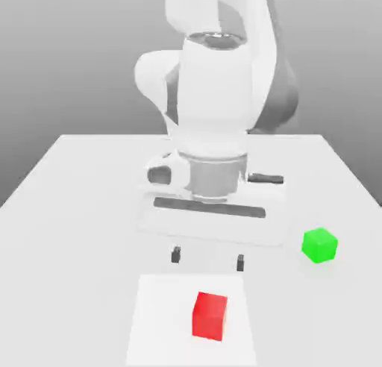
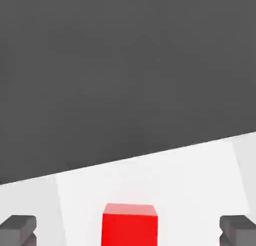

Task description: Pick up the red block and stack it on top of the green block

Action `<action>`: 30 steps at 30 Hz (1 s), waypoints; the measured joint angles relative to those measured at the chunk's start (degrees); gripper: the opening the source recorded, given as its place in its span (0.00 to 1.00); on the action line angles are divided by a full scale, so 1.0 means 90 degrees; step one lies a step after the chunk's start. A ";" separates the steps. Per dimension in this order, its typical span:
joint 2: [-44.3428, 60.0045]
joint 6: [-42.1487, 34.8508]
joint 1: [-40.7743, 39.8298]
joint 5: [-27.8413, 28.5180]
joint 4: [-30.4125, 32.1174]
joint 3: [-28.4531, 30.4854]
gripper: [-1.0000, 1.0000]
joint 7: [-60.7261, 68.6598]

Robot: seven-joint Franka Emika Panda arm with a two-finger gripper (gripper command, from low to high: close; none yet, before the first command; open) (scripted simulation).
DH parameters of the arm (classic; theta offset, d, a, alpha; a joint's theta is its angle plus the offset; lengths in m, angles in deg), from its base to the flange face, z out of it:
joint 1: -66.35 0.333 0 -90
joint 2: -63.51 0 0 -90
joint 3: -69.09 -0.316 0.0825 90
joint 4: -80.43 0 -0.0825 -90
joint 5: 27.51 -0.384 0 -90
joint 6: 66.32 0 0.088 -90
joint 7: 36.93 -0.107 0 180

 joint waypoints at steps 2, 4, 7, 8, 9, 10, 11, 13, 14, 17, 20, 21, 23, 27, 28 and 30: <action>0.0457 0.0306 0.0027 0.0030 0.0052 0.0025 0.50 -0.0102; 0.0917 0.0670 0.0084 0.0147 0.0011 0.0105 0.50 -0.0206; 0.1555 0.1206 0.0233 0.0331 -0.0076 0.0293 0.00 -0.0351; 0.1555 0.1206 0.0233 0.0331 -0.0076 0.0293 0.00 -0.0351; 0.1555 0.1208 0.0233 0.0333 -0.0076 0.0293 0.00 -0.0353; 0.1556 0.1210 0.0233 0.0336 -0.0076 0.0292 0.00 -0.0356; 0.1556 0.1212 0.0232 0.0339 -0.0076 0.0291 0.00 -0.0360; 0.1644 0.1287 0.0253 0.0367 -0.0089 0.0317 0.00 -0.0381; 0.1573 0.1227 0.0231 0.0348 -0.0078 0.0292 0.00 -0.0367; 0.1020 0.0763 0.0165 0.0151 0.0007 0.0184 0.00 -0.0220; 0.0376 0.0256 0.0199 -0.0086 0.0140 0.0007 0.00 -0.0007; 0.0197 0.0167 0.0366 -0.0189 0.0224 -0.0158 0.00 0.0130; -0.0136 0.0051 0.0979 -0.0424 0.0422 -0.0486 0.00 0.0458; -0.0757 -0.0120 0.2193 -0.0874 0.0846 -0.0942 0.00 0.1137; -0.0906 -0.0157 0.2405 -0.0967 0.0955 -0.1045 0.00 0.1294; -0.1199 -0.0226 0.2833 -0.1141 0.1174 -0.1299 0.00 0.1603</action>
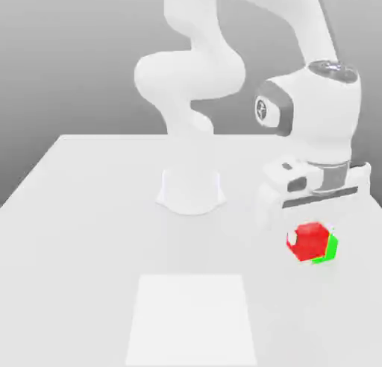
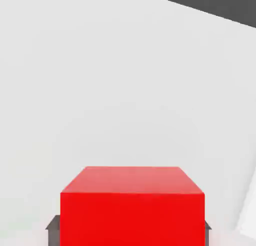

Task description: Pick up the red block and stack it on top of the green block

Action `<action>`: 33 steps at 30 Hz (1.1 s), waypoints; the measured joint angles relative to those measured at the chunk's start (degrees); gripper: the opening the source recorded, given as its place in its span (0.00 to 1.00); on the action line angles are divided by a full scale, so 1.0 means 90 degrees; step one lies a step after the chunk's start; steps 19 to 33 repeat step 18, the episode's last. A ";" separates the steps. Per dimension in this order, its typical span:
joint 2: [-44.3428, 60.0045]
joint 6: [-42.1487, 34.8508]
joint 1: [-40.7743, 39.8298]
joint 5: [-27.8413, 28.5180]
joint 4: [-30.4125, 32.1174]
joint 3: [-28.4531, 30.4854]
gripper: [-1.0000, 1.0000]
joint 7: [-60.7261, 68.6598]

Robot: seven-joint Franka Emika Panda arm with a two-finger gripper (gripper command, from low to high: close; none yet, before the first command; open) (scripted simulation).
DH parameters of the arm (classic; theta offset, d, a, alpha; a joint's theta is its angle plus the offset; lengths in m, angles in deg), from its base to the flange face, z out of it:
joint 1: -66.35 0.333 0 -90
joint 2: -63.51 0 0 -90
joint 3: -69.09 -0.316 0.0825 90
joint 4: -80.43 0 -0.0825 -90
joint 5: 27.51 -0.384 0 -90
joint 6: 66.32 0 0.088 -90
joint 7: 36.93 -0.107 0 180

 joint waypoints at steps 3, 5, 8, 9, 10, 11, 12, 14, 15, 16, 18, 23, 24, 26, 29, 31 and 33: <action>-0.0388 -0.0075 0.0708 -0.0199 0.0318 -0.0410 0.00 0.0408; -0.0300 0.0019 0.0687 0.0072 0.0374 -0.0606 0.00 0.0278; 0.0050 0.0264 0.0434 0.0738 0.0362 -0.0761 0.00 -0.0171; 0.0177 0.0354 0.0362 0.0965 0.0353 -0.0782 0.00 -0.0330; 0.0305 0.0448 0.0301 0.1183 0.0344 -0.0790 0.00 -0.0483; 0.0431 0.0544 0.0250 0.1387 0.0335 -0.0782 0.00 -0.0627; 0.0554 0.0644 0.0191 0.1567 0.0327 -0.0784 0.00 -0.0753; 0.0787 0.0853 0.0194 0.1861 0.0317 -0.0707 0.00 -0.0963; 0.0896 0.0966 0.0169 0.1967 0.0315 -0.0702 0.00 -0.1038; 0.1000 0.1082 0.0160 0.2037 0.0317 -0.0699 0.00 -0.1087; 0.1189 0.1330 0.0167 0.2047 0.0330 -0.0713 0.00 -0.1092; 0.1189 0.1330 0.0167 0.2047 0.0330 -0.0713 0.00 -0.1092; 0.1189 0.1330 0.0167 0.2047 0.0330 -0.0713 0.00 -0.1092; 0.1189 0.1330 0.0167 0.2047 0.0330 -0.0713 0.00 -0.1092; 0.1189 0.1330 0.0167 0.2047 0.0330 -0.0713 0.00 -0.1092; 0.1189 0.1330 0.0167 0.2047 0.0330 -0.0713 0.00 -0.1092; 0.1189 0.1330 0.0167 0.2047 0.0330 -0.0713 0.00 -0.1092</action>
